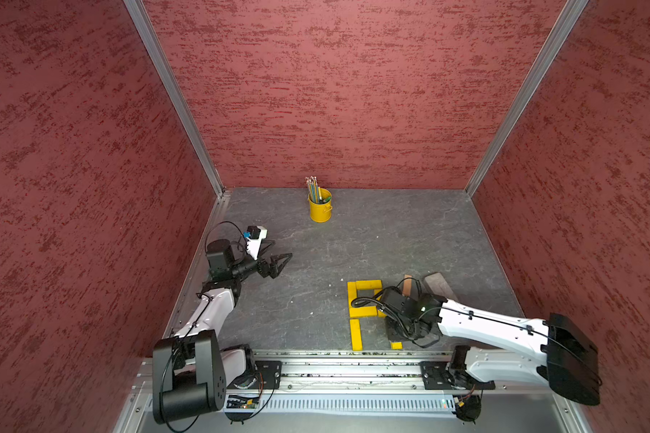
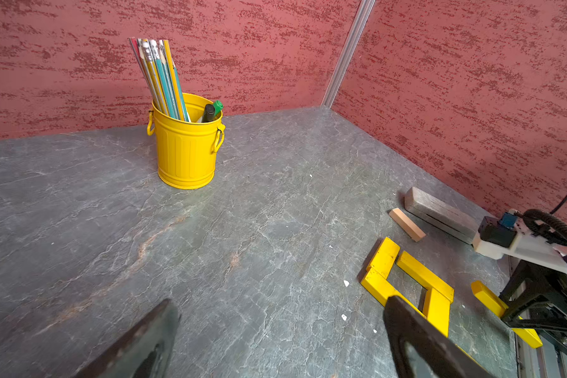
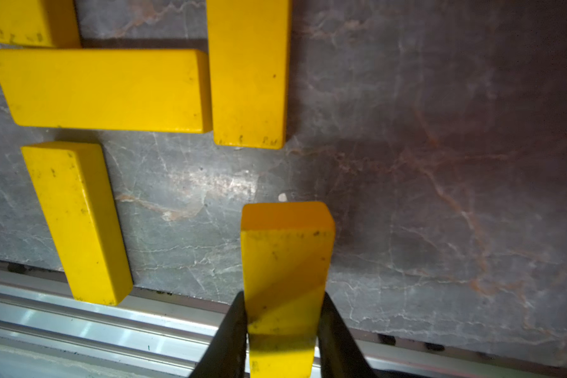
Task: Assemble the number 8 with building blocks
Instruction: Assemble the building block at the center of the board.
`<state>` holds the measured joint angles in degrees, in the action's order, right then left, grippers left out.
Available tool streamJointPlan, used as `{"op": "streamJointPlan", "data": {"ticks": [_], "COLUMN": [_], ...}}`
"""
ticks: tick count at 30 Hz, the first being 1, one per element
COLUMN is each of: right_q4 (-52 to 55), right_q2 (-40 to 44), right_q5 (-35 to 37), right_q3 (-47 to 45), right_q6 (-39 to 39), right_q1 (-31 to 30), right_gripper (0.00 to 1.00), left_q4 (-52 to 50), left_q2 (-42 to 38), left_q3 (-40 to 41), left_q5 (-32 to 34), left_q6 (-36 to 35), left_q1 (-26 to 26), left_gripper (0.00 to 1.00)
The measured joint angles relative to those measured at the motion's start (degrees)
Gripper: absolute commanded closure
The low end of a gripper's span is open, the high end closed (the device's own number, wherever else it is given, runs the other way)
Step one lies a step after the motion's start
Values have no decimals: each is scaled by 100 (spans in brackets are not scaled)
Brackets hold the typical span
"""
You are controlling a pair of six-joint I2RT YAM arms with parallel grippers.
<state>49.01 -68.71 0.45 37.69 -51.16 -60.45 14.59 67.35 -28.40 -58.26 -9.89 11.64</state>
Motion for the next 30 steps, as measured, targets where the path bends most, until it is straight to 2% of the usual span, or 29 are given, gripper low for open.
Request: {"op": "streamJointPlan", "data": {"ticks": [5,15,30], "right_q4": [-28,-225,-463], "right_q2": [-201,-774,-820], "right_q5": [2,22,24], "right_q3": [-26,17,39], "right_q6": [-101,-184,-396], "right_q1": [-210,-225,-225], "right_gripper": [81,78,76], "left_q4": [2,4,4], "left_q2": [37,63,50], "left_q3": [0,0,0], "left_q5": [-2,-20,-17], "left_q6": [0,0,-2], "left_q1": [0,0,0], "left_gripper": [0,0,0]}}
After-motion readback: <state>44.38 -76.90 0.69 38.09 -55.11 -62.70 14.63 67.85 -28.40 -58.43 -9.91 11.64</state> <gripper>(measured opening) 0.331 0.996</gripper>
